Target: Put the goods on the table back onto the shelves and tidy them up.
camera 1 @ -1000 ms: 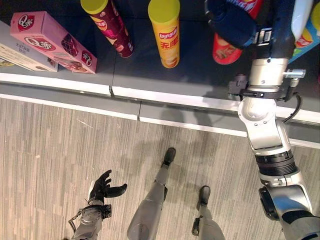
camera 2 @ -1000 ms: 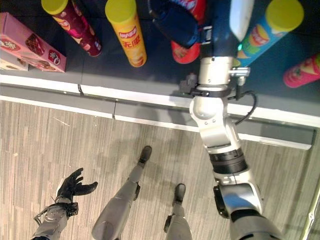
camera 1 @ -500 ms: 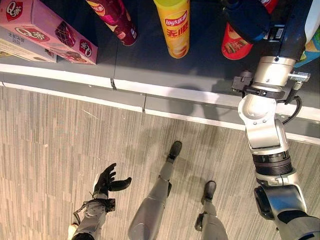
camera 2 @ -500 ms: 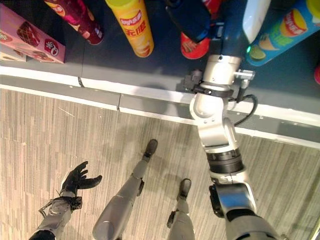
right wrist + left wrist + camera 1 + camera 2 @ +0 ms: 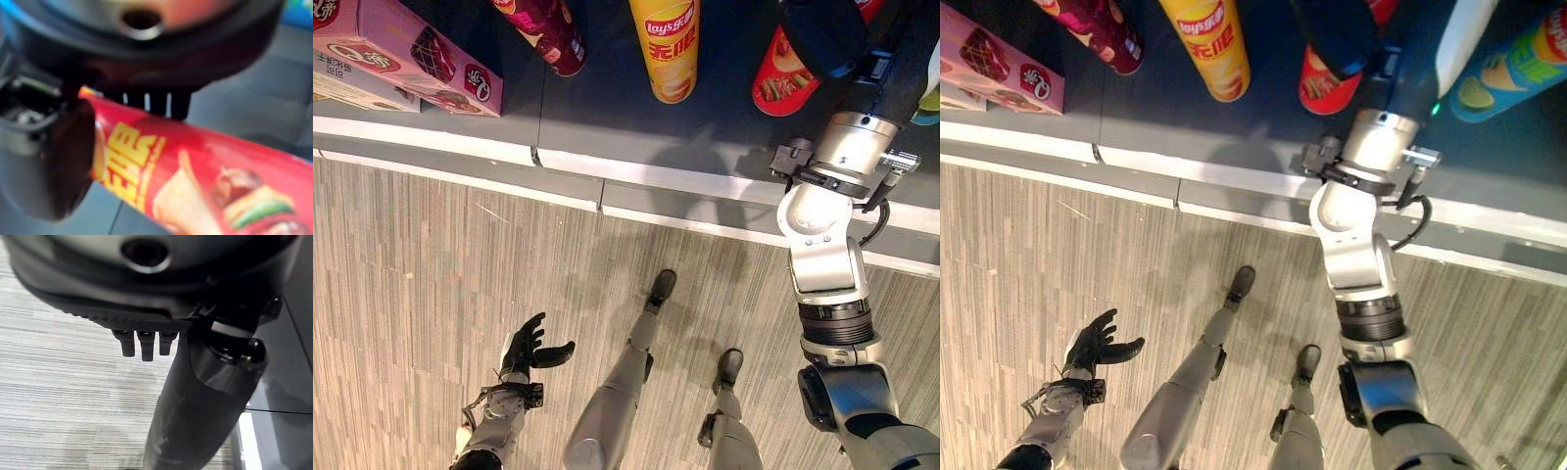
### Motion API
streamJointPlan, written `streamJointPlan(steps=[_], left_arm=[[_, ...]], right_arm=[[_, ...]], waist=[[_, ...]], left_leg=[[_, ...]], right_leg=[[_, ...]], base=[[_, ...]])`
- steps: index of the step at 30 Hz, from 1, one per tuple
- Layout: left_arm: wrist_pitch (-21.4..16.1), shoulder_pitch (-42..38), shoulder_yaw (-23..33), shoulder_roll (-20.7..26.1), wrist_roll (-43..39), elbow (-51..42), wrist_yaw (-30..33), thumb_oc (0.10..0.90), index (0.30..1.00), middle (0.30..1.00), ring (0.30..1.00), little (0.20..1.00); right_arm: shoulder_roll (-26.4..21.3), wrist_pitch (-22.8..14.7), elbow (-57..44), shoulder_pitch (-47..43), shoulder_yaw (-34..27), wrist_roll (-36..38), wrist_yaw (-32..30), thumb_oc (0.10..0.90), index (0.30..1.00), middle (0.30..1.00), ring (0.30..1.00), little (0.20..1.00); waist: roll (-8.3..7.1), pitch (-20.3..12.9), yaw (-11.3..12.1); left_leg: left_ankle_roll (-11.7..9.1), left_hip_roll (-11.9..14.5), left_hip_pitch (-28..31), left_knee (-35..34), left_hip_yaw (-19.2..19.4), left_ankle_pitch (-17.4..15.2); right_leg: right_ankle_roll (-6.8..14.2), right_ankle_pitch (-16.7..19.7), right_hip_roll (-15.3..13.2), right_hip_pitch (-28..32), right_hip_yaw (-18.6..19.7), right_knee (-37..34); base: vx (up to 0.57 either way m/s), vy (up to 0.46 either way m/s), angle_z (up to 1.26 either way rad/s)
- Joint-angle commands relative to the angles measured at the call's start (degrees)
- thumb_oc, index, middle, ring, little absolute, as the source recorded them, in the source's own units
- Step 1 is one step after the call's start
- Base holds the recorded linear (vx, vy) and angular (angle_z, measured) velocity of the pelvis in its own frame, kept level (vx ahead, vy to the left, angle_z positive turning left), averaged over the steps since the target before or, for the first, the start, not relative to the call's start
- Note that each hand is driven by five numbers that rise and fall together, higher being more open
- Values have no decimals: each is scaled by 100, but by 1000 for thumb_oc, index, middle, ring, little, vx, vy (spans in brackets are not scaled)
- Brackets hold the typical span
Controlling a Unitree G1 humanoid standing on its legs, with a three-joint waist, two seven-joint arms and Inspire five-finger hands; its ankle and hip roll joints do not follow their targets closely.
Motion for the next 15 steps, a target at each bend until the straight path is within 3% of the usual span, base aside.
streamJointPlan(steps=[1, 15], left_arm=[[-193, 354, 158, 276, 5, -66, 341, 800, 900, 900, 900, 900], [-298, 325, 260, 295, -3, -252, 516, 800, 900, 900, 900, 900]], right_arm=[[-259, -546, -626, -190, -80, -252, -418, 400, 300, 300, 300, 300], [-354, -473, -935, -215, -44, -779, -681, 400, 300, 300, 300, 300]], waist=[[72, -169, -51], [220, -129, -129]], left_leg=[[-306, 374, -227, 932, 229, -1121], [-276, 238, -783, 1274, 276, -1196]], right_leg=[[252, 407, -203, 45, -61, 249], [254, 355, -245, -383, -81, 514]], base=[[0, 0, 0], [-25, 9, -1]])
